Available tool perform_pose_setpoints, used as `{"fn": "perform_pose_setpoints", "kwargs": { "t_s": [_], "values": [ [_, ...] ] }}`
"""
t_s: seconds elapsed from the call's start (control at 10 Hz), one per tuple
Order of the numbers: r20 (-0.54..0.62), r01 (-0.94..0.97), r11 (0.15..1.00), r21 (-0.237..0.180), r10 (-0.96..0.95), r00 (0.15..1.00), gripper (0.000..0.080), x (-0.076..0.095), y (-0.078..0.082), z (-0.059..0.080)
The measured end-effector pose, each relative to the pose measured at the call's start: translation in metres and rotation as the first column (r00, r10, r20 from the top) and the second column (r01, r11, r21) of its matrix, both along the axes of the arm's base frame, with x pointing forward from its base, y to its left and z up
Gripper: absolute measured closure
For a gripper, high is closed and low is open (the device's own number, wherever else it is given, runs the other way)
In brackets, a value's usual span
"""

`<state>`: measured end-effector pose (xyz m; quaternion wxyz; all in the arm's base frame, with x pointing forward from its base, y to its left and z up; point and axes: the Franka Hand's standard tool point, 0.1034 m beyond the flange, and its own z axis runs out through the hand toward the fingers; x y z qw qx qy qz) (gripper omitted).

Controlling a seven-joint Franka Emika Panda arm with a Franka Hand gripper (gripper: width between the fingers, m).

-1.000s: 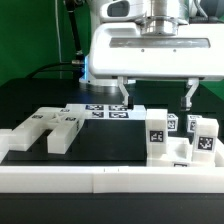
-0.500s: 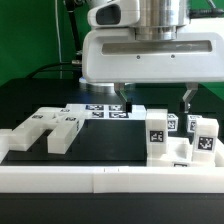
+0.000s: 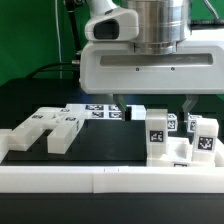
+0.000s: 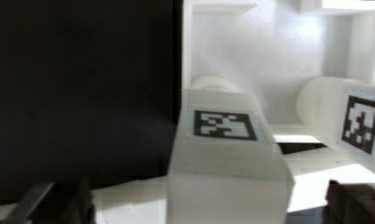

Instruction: Assemble chair

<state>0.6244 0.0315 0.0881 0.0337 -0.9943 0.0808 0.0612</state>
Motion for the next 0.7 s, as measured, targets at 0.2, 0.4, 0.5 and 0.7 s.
{"fn": "perform_pose_setpoints", "kwargs": {
  "t_s": [0.2, 0.4, 0.5, 0.7],
  "values": [
    [-0.004, 0.000, 1.000, -0.001, 0.000, 1.000, 0.0150, -0.0008, 0.0002, -0.0024],
    [-0.004, 0.001, 1.000, -0.001, -0.001, 1.000, 0.0396, -0.0009, 0.0001, -0.0026],
    [-0.004, 0.007, 1.000, -0.001, -0.007, 1.000, 0.0396, -0.0007, 0.0000, -0.0023],
    [-0.005, 0.028, 1.000, -0.004, -0.028, 1.000, 0.0504, -0.0005, 0.0000, -0.0021]
  ]
}}
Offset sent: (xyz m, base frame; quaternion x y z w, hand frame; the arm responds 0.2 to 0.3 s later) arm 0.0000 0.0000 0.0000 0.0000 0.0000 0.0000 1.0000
